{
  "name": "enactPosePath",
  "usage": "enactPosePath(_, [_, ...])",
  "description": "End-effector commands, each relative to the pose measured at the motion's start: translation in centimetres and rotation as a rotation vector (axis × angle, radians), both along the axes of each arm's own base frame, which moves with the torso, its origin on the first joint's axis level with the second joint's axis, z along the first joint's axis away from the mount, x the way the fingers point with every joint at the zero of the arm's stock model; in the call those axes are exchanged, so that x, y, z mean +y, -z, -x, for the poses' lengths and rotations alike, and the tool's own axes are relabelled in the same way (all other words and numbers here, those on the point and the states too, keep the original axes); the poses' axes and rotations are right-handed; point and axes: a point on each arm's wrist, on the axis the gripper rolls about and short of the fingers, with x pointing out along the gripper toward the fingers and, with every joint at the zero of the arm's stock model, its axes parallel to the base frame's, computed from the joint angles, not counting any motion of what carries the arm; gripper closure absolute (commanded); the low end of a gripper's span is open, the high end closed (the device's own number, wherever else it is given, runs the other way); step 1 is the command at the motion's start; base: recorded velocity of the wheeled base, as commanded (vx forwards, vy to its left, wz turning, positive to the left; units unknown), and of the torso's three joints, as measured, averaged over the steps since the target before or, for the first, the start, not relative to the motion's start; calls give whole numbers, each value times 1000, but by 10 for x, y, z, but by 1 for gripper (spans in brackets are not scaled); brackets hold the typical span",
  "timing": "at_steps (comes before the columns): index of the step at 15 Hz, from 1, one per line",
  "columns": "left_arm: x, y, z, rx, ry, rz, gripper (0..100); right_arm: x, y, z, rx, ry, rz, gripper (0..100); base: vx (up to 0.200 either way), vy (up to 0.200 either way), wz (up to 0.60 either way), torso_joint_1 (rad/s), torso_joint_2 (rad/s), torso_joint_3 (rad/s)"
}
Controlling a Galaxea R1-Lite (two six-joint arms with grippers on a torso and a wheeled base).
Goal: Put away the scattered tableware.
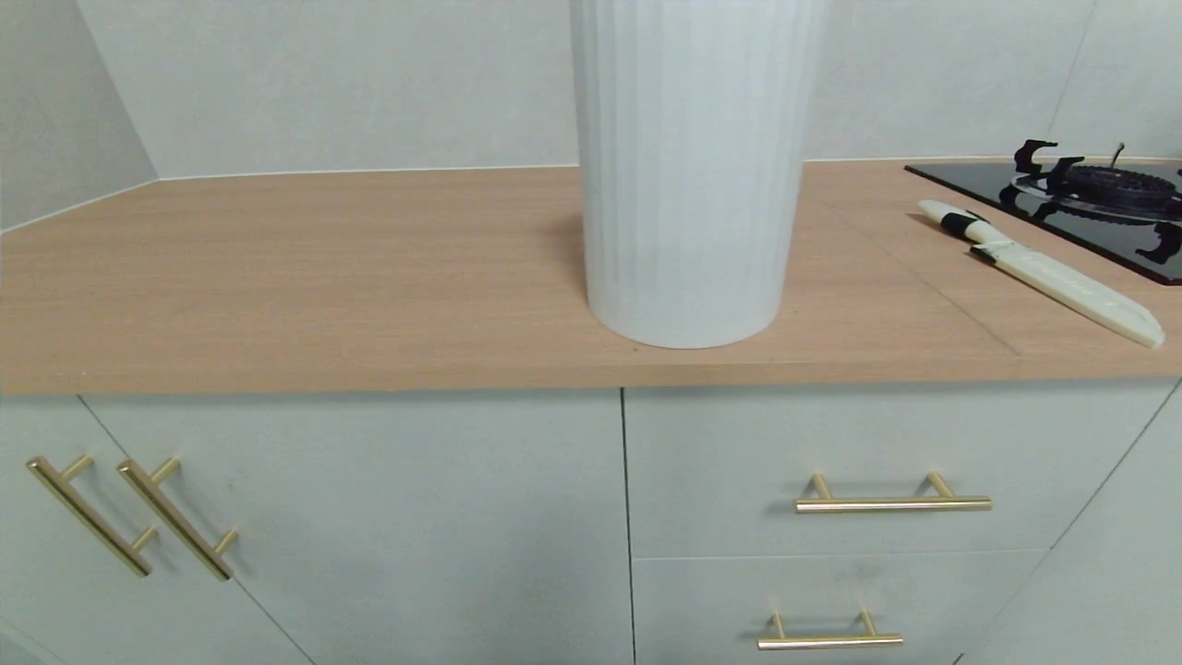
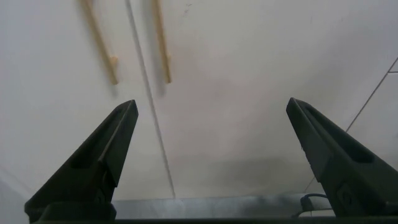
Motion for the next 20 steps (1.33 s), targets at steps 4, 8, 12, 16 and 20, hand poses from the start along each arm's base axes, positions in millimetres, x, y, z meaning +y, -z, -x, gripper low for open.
enactPosePath(4, [0, 0, 0, 3, 1, 2, 0, 0, 0, 0, 1, 1, 1, 0, 0, -100, 0, -1, 0, 0])
enactPosePath(8, [0, 0, 0, 1, 1, 2, 0, 0, 0, 0, 1, 1, 1, 0, 0, 0, 0, 0, 0, 0])
enactPosePath(12, [0, 0, 0, 1, 1, 2, 0, 0, 0, 0, 1, -1, 2, 0, 0, 0, 0, 0, 0, 0])
enactPosePath(16, [0, 0, 0, 0, 1, 2, 0, 0, 0, 0, 1, -1, 4, 0, 0, 0, 0, 0, 0, 0])
enactPosePath(20, [0, 0, 0, 1, 1, 2, 0, 0, 0, 0, 1, -1, 4, 0, 0, 0, 0, 35, -173, -125])
